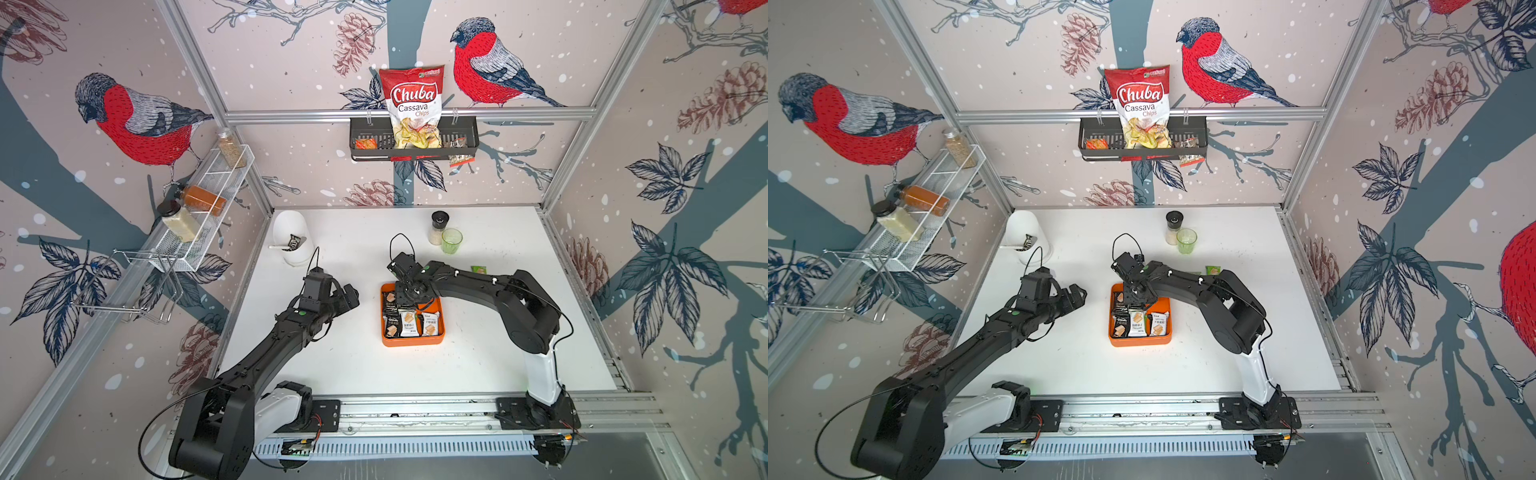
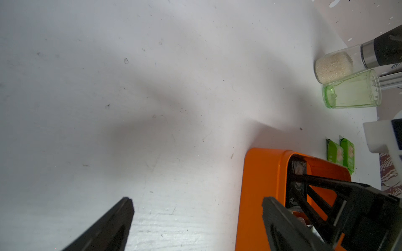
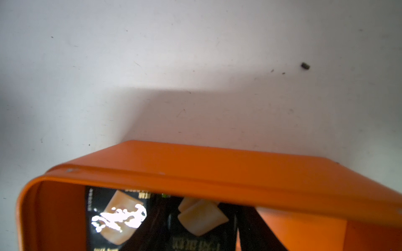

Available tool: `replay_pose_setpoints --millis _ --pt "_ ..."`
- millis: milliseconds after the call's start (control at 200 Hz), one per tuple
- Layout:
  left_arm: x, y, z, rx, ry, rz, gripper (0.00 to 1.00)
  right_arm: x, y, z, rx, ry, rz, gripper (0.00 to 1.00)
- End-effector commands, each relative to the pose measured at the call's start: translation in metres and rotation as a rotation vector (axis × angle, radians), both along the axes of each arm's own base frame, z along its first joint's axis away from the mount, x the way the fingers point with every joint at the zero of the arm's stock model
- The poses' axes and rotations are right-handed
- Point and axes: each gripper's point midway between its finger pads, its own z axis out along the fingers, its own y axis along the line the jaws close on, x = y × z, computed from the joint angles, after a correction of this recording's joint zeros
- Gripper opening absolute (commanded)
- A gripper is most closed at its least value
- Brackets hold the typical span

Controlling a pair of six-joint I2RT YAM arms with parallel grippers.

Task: Take the cookies out of the storage box
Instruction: Pick up the cookie from the storage box.

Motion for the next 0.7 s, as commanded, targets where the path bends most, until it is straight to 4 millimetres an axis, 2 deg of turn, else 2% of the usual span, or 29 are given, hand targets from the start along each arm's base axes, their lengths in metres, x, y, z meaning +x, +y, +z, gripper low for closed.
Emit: replay_pose_setpoints --millis 0,85,415,560,695 --pt "-0.002 0.0 -0.003 0.009 0.007 -0.02 0.96 -0.001 -0.007 -0.002 -0.038 0.001 -0.016 0.49" --pt "-0.001 0.0 -0.003 0.01 0.006 -0.021 0.96 0.0 -0.007 0.001 -0.033 -0.004 -0.018 0.44" --pt "-0.002 0.0 -0.004 0.006 0.009 -0.019 0.96 0.002 -0.001 0.024 0.01 -0.036 -0.003 0.41" --pt "0.0 -0.001 -0.001 0.006 0.004 -0.022 0.96 -0.003 0.01 0.044 0.098 -0.056 0.041 0.41" --pt "0.004 -0.003 0.005 0.004 -0.003 -0.03 0.96 -0.009 0.012 0.061 0.171 -0.068 0.061 0.41"
